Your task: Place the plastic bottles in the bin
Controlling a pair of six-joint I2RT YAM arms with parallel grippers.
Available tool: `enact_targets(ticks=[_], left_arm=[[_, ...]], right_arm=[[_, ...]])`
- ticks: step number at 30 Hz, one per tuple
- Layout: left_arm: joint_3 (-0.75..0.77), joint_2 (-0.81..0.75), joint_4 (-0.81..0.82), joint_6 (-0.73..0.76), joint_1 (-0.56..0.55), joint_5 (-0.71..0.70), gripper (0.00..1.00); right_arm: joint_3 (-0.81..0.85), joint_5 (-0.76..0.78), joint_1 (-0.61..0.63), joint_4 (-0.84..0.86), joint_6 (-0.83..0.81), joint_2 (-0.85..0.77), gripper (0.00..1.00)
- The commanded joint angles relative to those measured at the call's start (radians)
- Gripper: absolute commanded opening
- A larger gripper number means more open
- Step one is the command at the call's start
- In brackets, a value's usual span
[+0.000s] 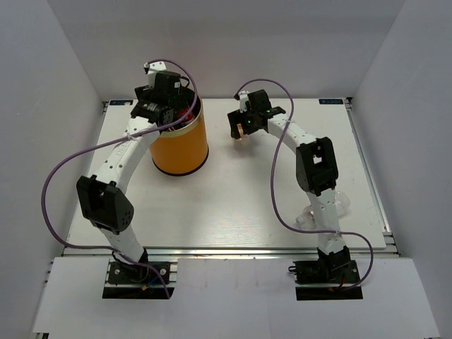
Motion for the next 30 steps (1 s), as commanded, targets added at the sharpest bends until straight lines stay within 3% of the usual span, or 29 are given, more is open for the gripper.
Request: enact_targets(ticks=[1, 5, 8, 9, 12, 13, 15, 16, 19, 25, 30], left_arm=[[0.013, -0.018, -0.022, -0.016, 0.008, 0.048, 1.0], [0.042, -0.034, -0.033, 0.01, 0.008, 0.071, 1.0], [0.013, -0.108, 0.022, 0.057, 0.008, 0.175, 1.0], [-0.01, -0.136, 0.057, 0.126, -0.004, 0.309, 1.0], [-0.135, -0.25, 0.129, 0.184, -0.013, 0.523, 1.0], [-0.162, -0.282, 0.129, 0.185, -0.013, 0.536, 1.0], [-0.27, -0.355, 0.129, 0.175, -0.013, 0.577, 1.0], [-0.31, -0.439, 0.143, 0.162, -0.013, 0.578, 1.0], [-0.436, -0.559, 0.159, 0.14, -0.013, 0.599, 1.0], [-0.6, -0.797, 0.168, 0.149, -0.013, 0.732, 1.0], [-0.673, -0.87, 0.067, 0.171, -0.013, 0.844, 1.0]], right_arm=[[-0.001, 0.062, 0.011, 0.031, -0.034, 0.03, 0.9], [-0.005, 0.078, 0.019, 0.033, -0.06, 0.055, 0.9], [-0.005, 0.077, 0.023, 0.035, -0.074, 0.069, 0.89], [-0.007, 0.074, 0.022, 0.033, -0.077, 0.07, 0.88], [-0.008, 0.058, 0.026, 0.019, -0.091, 0.07, 0.74], [-0.01, 0.056, 0.025, 0.018, -0.089, 0.063, 0.62], [-0.01, 0.042, 0.013, 0.01, -0.091, 0.026, 0.46], [-0.014, 0.039, 0.008, 0.007, -0.088, 0.011, 0.27], [-0.024, 0.009, -0.02, -0.008, -0.074, -0.083, 0.0], [-0.013, -0.209, -0.04, 0.101, -0.066, -0.34, 0.0], [0.12, -0.35, -0.006, 0.2, 0.015, -0.376, 0.0]])
